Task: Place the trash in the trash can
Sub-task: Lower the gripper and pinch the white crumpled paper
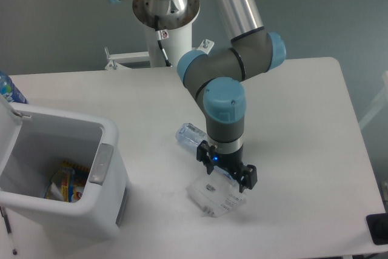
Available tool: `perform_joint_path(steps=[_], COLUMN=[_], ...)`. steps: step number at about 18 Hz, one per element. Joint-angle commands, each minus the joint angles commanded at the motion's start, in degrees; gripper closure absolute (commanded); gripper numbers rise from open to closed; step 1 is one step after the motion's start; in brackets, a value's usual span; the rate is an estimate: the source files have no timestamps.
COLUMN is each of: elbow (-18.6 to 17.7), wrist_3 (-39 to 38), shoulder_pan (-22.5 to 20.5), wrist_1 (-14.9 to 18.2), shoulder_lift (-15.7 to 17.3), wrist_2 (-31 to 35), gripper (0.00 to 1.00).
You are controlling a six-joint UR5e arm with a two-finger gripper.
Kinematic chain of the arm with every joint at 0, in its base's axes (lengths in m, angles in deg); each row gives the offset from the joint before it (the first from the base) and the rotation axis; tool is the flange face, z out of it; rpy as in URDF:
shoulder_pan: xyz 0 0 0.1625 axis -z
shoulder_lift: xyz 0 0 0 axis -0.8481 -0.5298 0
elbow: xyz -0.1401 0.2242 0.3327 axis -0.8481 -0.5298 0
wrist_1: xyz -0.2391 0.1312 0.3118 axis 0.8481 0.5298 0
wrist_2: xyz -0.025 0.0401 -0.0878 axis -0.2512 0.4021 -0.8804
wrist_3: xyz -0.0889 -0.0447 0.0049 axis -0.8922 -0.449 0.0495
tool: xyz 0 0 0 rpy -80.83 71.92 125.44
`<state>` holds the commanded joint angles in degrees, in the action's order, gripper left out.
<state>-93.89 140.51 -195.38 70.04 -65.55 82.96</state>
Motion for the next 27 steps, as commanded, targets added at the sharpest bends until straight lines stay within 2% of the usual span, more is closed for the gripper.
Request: perform_joint_path(steps=[6,9,11,12,14,18,19,20,24,27], elbow=[-3.60,-3.70,-3.17,-2.99,-3.17,-2.56,-2.55,-2.47,-1.07,-0.09], wrist_3=[0.09,0.00,0.00,0.00,-0.09,-0.79,-0.79,-0.88,-1.84,-2.02], shoulder_pan=[1.49,1.67,2.19,2.63,3.08,3.16,3.08,3.08,2.99,2.12], wrist_1=[0.09,0.00,-0.26,-0.87,-2.89,-3.25,-3.25,-3.25,-3.16,-2.99], shoulder_lift=[2.37,1.59,0.19,-0.34,-0.87,-0.87,-0.79,-0.79,-0.79,-0.52], wrist_2=[0.00,0.87,4.72,6.31,6.94,6.42,6.33,6.33,5.89,0.98], gripper=[0.00,0.00,0.00,0.07,0.33,0.76,0.92,1.00,1.00,1.00])
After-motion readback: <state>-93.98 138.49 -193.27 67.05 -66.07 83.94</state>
